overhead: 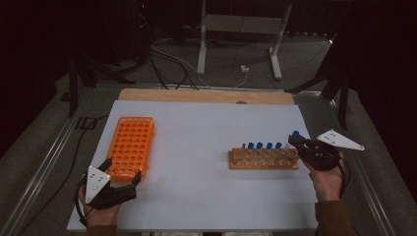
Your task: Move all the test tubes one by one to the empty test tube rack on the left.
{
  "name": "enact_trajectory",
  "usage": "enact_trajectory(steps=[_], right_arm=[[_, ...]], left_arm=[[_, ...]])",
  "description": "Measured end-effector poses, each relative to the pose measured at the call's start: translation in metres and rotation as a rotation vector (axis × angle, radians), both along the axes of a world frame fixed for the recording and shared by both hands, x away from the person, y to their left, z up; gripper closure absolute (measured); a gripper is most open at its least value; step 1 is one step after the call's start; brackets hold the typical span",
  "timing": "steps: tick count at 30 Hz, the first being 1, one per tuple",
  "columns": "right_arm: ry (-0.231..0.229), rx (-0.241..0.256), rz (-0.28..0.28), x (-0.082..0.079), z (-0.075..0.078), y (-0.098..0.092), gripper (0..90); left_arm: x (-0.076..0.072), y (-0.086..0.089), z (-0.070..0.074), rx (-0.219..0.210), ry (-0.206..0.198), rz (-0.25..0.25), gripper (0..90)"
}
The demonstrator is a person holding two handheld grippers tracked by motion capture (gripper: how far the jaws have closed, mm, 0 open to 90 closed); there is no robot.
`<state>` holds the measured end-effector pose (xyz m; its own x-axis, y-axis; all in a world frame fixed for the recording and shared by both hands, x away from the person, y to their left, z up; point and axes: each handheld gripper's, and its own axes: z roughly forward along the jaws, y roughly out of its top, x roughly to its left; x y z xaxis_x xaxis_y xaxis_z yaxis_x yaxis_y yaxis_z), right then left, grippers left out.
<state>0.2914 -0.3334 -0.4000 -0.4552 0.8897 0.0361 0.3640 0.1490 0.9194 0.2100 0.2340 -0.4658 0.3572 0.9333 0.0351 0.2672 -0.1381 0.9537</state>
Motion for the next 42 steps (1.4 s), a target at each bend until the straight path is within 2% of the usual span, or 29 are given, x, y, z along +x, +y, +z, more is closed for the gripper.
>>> enact_trajectory(steps=[11, 20, 30, 33, 38, 39, 42], right_arm=[[-0.012, 0.006, 0.056, -0.01, 0.008, 0.01, 76.9], [0.002, 0.024, 0.125, -0.017, 0.003, 0.026, 76.8], [0.014, 0.072, 0.19, -0.015, -0.004, 0.042, 76.8], [0.021, 0.071, 0.2, -0.015, -0.007, 0.045, 76.8], [0.028, 0.072, 0.214, -0.013, -0.011, 0.05, 76.8], [0.03, 0.077, 0.217, -0.013, -0.012, 0.051, 76.8], [0.03, 0.084, 0.23, -0.013, -0.012, 0.056, 76.8]], left_arm=[[0.0, 0.001, 0.0, 0.002, 0.0, 0.0, 1.3], [0.0, -0.001, -0.001, 0.006, 0.005, -0.002, 1.3], [0.001, -0.006, -0.002, 0.018, 0.017, -0.008, 1.3], [0.001, -0.01, -0.002, 0.018, 0.021, -0.013, 1.3], [0.003, -0.018, 0.003, 0.005, 0.021, -0.033, 1.3], [0.003, -0.021, 0.006, -0.005, 0.015, -0.036, 1.3], [0.004, -0.031, 0.016, 0.001, 0.0, -0.066, 1.3]])
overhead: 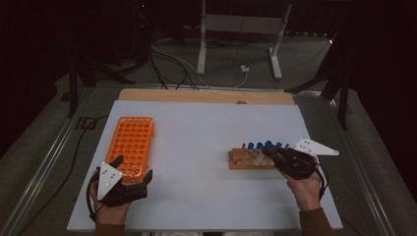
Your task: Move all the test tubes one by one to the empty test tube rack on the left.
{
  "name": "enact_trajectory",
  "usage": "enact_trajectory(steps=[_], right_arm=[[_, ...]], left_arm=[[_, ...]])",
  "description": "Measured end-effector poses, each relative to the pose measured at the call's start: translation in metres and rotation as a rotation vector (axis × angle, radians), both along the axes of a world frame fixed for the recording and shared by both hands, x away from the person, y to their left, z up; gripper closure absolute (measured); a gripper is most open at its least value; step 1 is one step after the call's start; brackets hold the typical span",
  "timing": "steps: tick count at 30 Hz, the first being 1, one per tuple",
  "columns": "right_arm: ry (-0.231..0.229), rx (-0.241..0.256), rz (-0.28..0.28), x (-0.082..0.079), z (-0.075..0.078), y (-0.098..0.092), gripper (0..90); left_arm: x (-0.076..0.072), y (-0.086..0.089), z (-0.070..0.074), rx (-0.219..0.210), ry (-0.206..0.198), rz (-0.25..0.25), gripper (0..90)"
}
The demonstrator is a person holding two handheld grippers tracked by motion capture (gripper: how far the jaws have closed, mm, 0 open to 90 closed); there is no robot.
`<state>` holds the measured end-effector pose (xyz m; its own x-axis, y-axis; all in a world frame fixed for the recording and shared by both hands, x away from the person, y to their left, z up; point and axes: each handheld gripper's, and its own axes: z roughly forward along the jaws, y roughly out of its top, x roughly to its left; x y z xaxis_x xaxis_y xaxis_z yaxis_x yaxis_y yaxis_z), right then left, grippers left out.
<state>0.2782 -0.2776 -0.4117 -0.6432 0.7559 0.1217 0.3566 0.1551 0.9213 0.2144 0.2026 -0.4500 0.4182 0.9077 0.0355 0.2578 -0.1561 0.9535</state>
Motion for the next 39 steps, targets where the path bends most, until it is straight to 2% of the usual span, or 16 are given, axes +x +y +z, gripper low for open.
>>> enact_trajectory(steps=[7, 11, 15, 21, 25, 28, 34, 39], right_arm=[[-0.006, 0.004, 0.02, -0.003, 0.001, 0.007, 76.8], [-0.005, 0.004, 0.03, -0.004, 0.001, 0.012, 76.8], [-0.004, 0.004, 0.041, -0.004, 0.001, 0.016, 76.8], [-0.001, 0.0, 0.061, -0.004, -0.001, 0.025, 76.8], [0.002, 0.004, 0.075, -0.004, -0.001, 0.031, 76.8], [0.001, 0.003, 0.082, -0.003, -0.001, 0.035, 76.8], [0.002, 0.0, 0.116, -0.003, -0.003, 0.05, 76.7], [0.001, -0.006, 0.14, -0.005, -0.005, 0.06, 76.7]], left_arm=[[0.006, -0.017, 0.009, -0.001, -0.009, -0.052, 1.3], [0.013, -0.031, 0.022, 0.002, -0.034, -0.088, 1.3], [0.019, -0.043, 0.028, -0.003, -0.048, -0.122, 1.3], [0.027, -0.061, 0.028, -0.014, -0.042, -0.168, 1.3], [0.033, -0.081, 0.025, -0.009, -0.032, -0.214, 1.3], [0.035, -0.088, 0.024, -0.009, -0.028, -0.226, 1.3], [0.042, -0.111, 0.021, -0.017, 0.005, -0.275, 1.9], [0.044, -0.127, 0.019, -0.032, 0.01, -0.313, 1.9]])
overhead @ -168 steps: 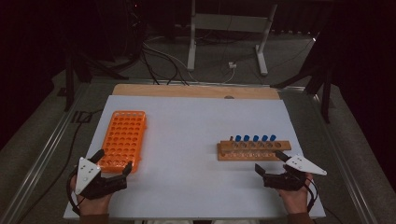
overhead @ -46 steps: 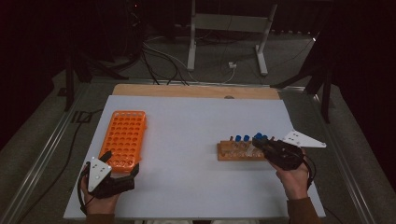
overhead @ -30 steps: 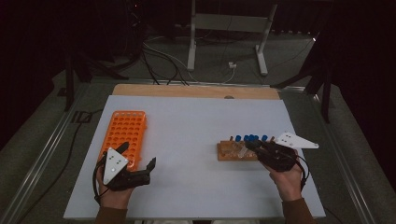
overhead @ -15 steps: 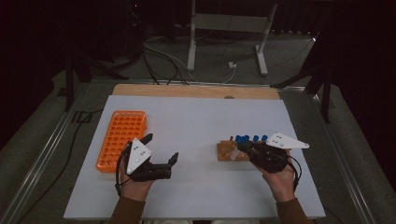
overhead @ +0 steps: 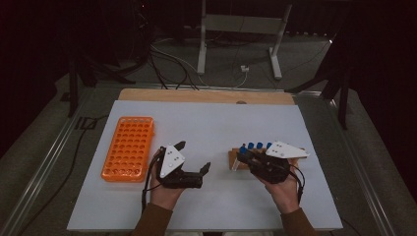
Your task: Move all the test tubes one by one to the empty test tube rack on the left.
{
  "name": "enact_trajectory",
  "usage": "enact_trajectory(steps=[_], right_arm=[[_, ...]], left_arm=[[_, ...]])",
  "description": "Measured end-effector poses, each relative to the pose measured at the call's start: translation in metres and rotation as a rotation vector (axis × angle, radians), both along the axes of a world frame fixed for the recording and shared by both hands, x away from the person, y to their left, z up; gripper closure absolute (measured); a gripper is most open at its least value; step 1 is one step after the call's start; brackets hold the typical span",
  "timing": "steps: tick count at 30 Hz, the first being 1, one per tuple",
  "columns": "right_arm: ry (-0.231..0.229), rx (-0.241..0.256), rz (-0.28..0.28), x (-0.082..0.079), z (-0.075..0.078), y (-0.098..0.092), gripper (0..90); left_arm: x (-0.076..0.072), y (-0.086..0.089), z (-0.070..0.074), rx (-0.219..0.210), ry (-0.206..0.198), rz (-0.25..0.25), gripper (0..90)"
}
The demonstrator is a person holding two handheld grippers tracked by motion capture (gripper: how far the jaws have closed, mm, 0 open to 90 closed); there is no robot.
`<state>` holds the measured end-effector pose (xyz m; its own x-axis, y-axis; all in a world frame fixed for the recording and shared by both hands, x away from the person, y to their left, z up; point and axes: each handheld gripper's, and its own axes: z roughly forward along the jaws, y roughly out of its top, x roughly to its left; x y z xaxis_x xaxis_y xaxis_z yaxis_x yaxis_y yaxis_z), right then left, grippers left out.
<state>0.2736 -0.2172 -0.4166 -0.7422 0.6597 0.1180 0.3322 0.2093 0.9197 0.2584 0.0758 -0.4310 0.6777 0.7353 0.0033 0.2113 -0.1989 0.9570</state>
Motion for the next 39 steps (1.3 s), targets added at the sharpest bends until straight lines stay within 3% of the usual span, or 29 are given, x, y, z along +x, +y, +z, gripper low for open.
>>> enact_trajectory(steps=[7, 16, 23, 28, 33, 38, 39], right_arm=[[0.003, -0.007, 0.013, -0.002, -0.004, 0.004, 76.7], [0.0, -0.001, 0.029, -0.004, -0.005, 0.009, 76.7], [0.005, -0.001, 0.058, -0.006, -0.006, 0.014, 76.7], [0.011, 0.002, 0.07, -0.007, -0.006, 0.016, 76.7], [0.02, 0.005, 0.078, -0.006, -0.007, 0.017, 76.7], [0.028, 0.011, 0.086, -0.005, -0.008, 0.016, 75.4], [0.03, 0.017, 0.084, -0.005, -0.008, 0.015, 71.1]], left_arm=[[0.003, -0.021, -0.005, 0.003, 0.011, -0.041, 1.9], [0.006, -0.047, -0.015, 0.017, 0.067, -0.105, 8.2], [0.004, -0.061, -0.022, 0.031, 0.08, -0.131, 27.7], [0.002, -0.067, -0.024, 0.05, 0.072, -0.174, 55.8], [0.001, -0.068, -0.024, 0.049, 0.067, -0.204, 74.2], [0.001, -0.068, -0.024, 0.062, 0.065, -0.21, 77.9], [0.002, -0.068, -0.024, 0.068, 0.061, -0.201, 78.0]])
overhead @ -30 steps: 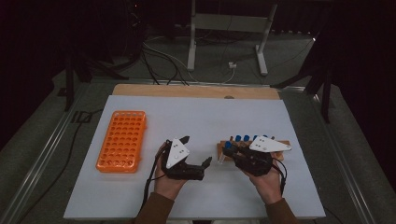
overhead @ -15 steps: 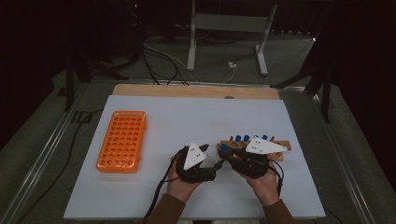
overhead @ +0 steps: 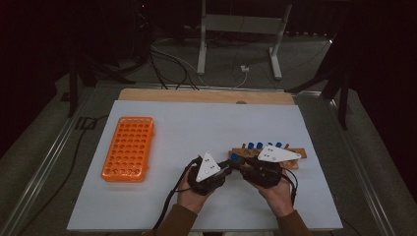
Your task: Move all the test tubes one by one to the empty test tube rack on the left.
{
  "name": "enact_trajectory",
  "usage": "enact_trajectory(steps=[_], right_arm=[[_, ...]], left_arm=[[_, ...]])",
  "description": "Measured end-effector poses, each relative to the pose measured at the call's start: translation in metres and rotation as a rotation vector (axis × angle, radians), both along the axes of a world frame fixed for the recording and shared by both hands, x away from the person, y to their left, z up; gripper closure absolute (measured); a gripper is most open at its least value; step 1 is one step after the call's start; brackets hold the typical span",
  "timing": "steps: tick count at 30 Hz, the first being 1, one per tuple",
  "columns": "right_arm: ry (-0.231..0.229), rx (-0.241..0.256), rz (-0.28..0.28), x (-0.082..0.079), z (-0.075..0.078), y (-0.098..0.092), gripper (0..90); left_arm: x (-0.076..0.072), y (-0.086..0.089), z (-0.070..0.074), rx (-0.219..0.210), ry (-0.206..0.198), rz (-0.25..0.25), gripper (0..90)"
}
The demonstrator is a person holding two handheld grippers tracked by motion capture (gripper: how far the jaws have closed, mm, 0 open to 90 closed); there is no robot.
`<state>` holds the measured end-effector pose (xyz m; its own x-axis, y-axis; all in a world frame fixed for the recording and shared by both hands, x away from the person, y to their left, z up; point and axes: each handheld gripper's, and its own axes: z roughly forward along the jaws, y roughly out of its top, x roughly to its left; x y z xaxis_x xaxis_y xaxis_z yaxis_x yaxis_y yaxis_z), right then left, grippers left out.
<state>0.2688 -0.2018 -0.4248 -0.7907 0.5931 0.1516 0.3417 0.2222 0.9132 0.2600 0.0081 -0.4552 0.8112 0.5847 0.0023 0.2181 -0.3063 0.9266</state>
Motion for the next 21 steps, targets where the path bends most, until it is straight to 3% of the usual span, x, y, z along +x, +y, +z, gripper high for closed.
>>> enact_trajectory(steps=[6, 14, 19, 21], right_arm=[[-0.004, 0.02, -0.014, 0.001, 0.005, -0.009, 46.7], [-0.029, 0.0, -0.099, 0.002, 0.009, -0.021, 18.1], [-0.046, -0.019, -0.146, 0.002, 0.01, -0.026, 9.5], [-0.055, -0.036, -0.18, 0.002, 0.012, -0.029, 2.0]], left_arm=[[0.004, 0.008, -0.001, 0.004, 0.002, 0.036, 78.0], [0.006, 0.025, 0.001, -0.006, 0.003, 0.086, 78.0], [0.006, 0.04, 0.004, -0.023, 0.001, 0.12, 78.0], [0.006, 0.046, 0.005, -0.024, -0.003, 0.133, 78.0]])
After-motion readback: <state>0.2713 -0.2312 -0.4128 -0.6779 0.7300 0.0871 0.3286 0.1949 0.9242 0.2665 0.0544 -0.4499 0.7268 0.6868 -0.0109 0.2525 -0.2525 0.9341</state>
